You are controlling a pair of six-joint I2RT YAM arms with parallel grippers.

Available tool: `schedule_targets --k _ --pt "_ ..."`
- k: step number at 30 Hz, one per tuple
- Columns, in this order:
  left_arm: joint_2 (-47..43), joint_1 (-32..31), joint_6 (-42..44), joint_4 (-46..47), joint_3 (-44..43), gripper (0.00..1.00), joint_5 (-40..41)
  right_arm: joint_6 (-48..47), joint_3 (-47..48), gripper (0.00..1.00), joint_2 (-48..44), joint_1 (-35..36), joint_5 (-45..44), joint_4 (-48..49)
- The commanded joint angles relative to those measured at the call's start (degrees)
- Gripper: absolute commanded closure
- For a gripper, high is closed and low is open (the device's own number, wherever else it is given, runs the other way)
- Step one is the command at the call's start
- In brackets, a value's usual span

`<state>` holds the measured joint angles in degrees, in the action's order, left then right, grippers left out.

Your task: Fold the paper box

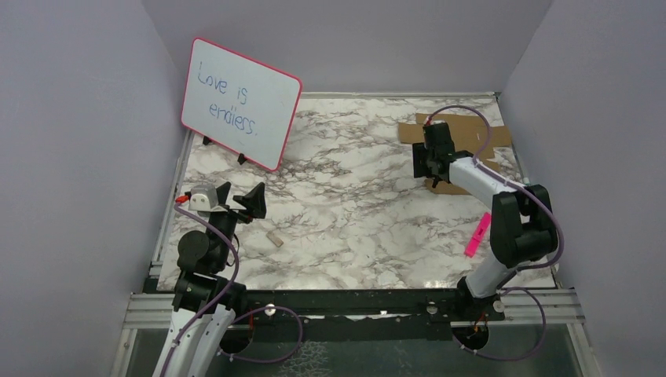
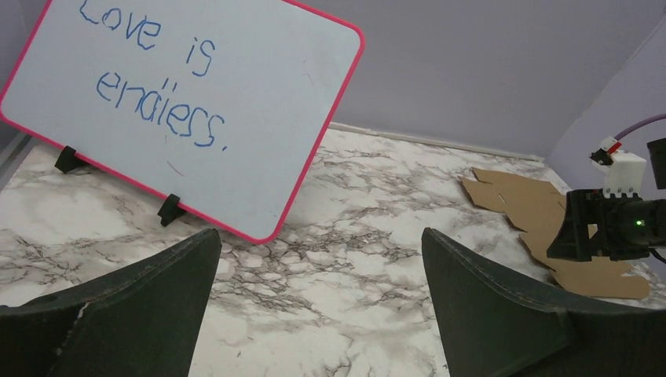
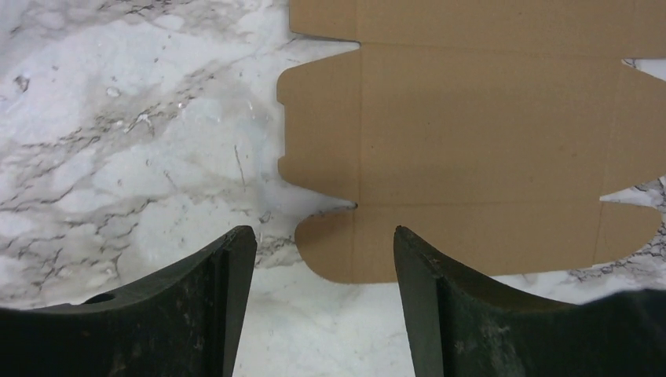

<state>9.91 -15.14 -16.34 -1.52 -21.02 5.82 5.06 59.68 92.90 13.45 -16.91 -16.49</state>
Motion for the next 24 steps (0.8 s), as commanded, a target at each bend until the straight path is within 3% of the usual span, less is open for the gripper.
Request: schedule_targets --k 1,13,24 --pt "0.39 -0.24 0.83 -0.76 -1.97 0.01 1.91 -1.45 4.34 0.32 5.48 0.63 -3.81 1.70" --pt "1.07 -0.26 1.83 -0.74 -2.12 0.01 0.66 -4.53 15.04 0.40 19.89 4.15 -14.20 -0.99" --pt "0.63 -0.59 2.53 -0.73 -2.19 0.01 -0.78 -10.12 17.60 0.51 26.59 7.20 -25.46 -0.64"
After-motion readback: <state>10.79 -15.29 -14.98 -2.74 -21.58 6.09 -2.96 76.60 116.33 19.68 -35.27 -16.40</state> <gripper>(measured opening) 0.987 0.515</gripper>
